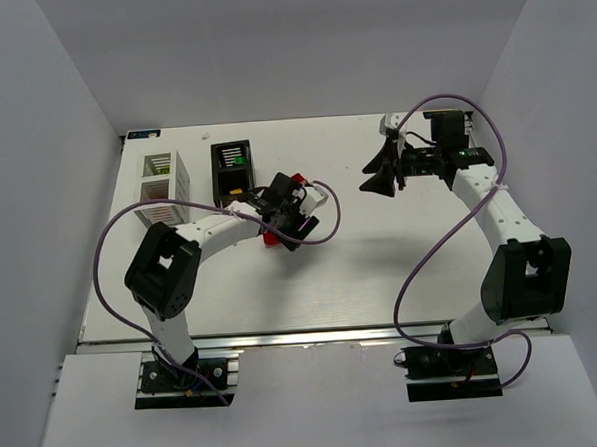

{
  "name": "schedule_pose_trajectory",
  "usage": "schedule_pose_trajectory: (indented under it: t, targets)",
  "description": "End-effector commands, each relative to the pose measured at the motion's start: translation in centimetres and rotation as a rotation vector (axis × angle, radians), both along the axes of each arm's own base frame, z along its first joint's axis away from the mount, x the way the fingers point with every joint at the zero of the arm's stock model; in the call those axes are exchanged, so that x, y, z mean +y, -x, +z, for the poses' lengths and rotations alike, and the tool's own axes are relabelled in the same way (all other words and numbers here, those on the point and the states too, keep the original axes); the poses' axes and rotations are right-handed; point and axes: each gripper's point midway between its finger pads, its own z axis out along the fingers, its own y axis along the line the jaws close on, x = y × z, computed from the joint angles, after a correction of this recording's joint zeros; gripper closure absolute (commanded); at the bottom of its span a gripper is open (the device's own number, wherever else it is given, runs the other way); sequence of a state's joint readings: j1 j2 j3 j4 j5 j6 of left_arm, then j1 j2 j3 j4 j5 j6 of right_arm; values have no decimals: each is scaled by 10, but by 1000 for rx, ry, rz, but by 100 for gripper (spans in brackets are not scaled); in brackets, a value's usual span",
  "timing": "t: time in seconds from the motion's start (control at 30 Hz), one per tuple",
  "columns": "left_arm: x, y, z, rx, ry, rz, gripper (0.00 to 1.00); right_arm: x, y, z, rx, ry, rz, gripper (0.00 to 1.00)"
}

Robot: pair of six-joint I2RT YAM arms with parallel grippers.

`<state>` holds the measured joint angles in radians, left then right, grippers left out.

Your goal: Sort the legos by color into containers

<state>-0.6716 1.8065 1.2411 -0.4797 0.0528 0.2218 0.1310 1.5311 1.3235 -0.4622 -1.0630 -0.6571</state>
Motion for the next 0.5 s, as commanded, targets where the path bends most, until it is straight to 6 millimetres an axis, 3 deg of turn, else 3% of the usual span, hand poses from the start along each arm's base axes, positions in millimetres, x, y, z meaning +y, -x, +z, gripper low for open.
schedule_pose_trajectory:
  t: [0.0, 0.47]
  targets:
    - [0, -15, 11, -70, -51, -58, 26, -5, 3, 14, -44, -29, 10, 42]
    - [17, -24, -20, -69, -179, -75, 28, -20, 1, 1, -15, -17, -39, 42]
